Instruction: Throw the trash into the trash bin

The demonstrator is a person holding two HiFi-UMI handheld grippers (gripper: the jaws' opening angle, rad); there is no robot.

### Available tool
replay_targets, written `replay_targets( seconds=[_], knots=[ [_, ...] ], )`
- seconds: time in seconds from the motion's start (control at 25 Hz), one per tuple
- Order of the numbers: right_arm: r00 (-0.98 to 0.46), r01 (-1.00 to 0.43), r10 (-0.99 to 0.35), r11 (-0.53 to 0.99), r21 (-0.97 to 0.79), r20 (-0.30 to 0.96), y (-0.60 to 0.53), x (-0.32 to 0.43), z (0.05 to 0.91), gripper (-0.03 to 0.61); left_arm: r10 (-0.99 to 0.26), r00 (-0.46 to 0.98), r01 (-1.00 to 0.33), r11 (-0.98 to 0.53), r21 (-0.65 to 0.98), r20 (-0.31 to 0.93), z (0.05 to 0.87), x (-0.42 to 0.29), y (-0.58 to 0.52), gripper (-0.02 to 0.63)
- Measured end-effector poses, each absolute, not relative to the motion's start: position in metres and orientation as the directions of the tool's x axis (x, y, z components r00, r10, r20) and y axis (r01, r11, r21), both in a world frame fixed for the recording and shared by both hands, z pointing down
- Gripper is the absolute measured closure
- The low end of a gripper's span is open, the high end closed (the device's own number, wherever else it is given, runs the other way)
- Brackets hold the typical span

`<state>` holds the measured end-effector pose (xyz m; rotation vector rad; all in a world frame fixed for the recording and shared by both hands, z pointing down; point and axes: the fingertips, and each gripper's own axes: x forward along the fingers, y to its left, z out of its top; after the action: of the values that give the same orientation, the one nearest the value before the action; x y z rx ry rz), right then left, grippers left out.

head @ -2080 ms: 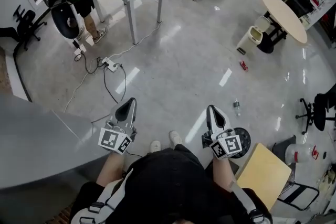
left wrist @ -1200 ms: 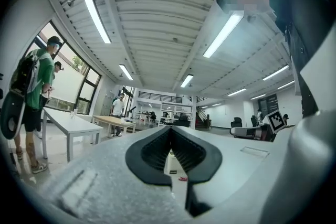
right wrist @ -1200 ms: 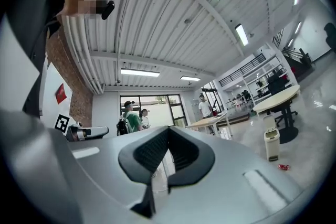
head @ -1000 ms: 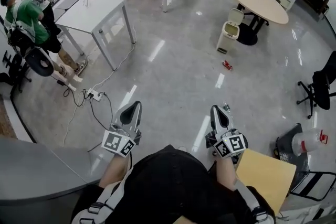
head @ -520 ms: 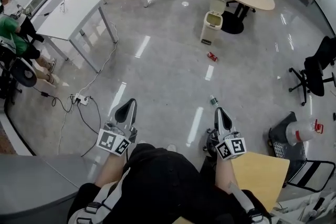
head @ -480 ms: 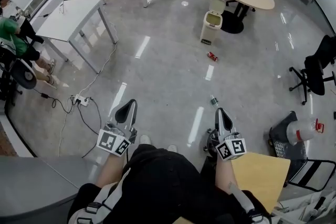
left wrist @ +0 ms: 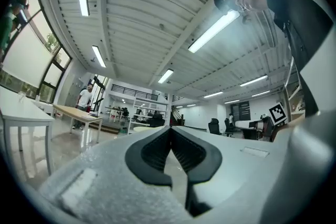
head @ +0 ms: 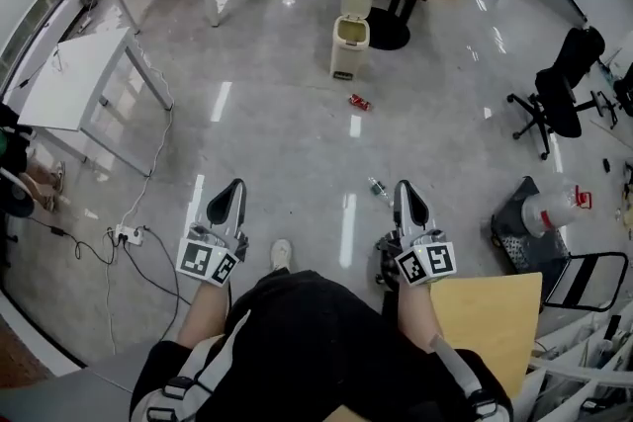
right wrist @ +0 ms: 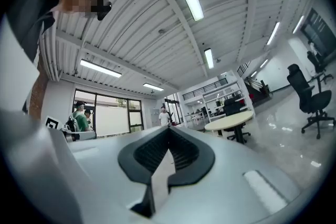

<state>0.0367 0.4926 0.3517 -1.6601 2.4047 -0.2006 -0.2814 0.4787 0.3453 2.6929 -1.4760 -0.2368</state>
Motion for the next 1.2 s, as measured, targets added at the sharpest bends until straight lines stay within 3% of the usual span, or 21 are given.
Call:
replay_targets(
  seconds=[0.24,0.68,1.04,1.2],
  knots=[
    [-0.280,-0.941,-0.951,0.299,-0.161,-0.130,0.444,0.025,0.327,0.574,-0.769,0.613,-0.769,-0.634,0.086,-0.182,0.321,-0.278,0.405,0.614],
    [-0.156,-0.974,-0.984,0.167,-0.150,-0.083,0.400,0.019,0.331,0.574,-0.727,0.674,-0.714,-0.686,0.141,-0.127,0.349,-0.303,0.327,0.614],
    [-0.116,-0.966,-0.989,0.135,-0.220,-0.096,0.369,0.035,0.325,0.574,-0.660,0.745,-0.638,-0.747,0.186,-0.094,0.372,-0.241,0.293,0.612],
    [-0.184,-0.970,-0.978,0.197,-0.144,-0.099,0.339,0.055,0.327,0.574,-0.647,0.755,-0.629,-0.760,0.162,-0.105,0.369,-0.203,0.270,0.614]
  ],
)
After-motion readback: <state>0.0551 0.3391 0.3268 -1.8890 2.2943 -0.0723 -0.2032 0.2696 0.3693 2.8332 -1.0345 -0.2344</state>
